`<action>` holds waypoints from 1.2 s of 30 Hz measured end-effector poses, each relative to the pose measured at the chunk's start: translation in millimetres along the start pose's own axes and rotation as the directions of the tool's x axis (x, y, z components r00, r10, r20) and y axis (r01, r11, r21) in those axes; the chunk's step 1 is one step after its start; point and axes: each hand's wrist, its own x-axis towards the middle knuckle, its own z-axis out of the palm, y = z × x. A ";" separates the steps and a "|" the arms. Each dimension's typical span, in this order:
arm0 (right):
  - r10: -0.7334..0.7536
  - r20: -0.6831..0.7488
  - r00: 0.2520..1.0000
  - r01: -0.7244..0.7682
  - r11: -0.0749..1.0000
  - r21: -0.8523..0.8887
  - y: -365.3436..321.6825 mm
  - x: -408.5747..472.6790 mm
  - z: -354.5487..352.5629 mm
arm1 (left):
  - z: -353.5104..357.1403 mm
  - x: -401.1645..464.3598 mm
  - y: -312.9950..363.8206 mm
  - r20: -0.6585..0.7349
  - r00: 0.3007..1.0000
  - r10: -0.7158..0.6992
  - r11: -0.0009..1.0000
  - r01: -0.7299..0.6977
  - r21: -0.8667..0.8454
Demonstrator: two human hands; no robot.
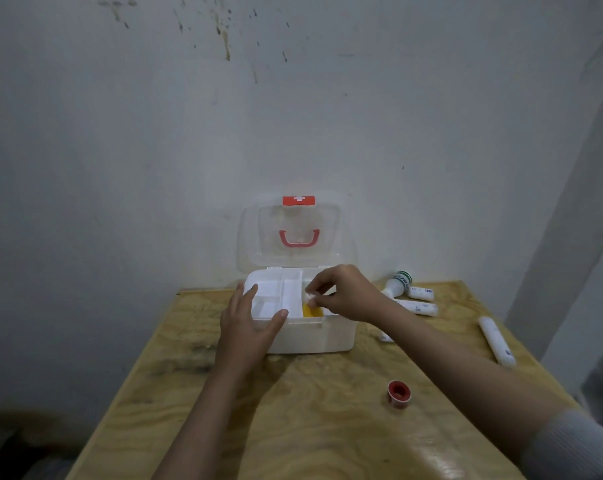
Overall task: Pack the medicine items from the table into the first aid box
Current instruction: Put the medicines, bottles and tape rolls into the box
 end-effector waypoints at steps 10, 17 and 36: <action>0.071 -0.144 0.987 -0.063 0.996 0.062 25.0 -21.6 -23.7 | -5.0 4.3 -5.0 -0.030 0.999 0.030 0.999 -0.031 -0.029; 0.361 -0.191 0.913 -0.396 0.896 -0.199 118.8 -50.7 -71.3 | -3.1 2.6 -7.0 -0.041 0.998 0.039 0.998 -0.040 -0.037; 0.502 0.092 0.860 -0.456 0.836 -0.303 159.8 -71.9 -64.8 | 6.2 3.6 -9.0 -0.035 0.999 0.022 0.999 -0.023 -0.046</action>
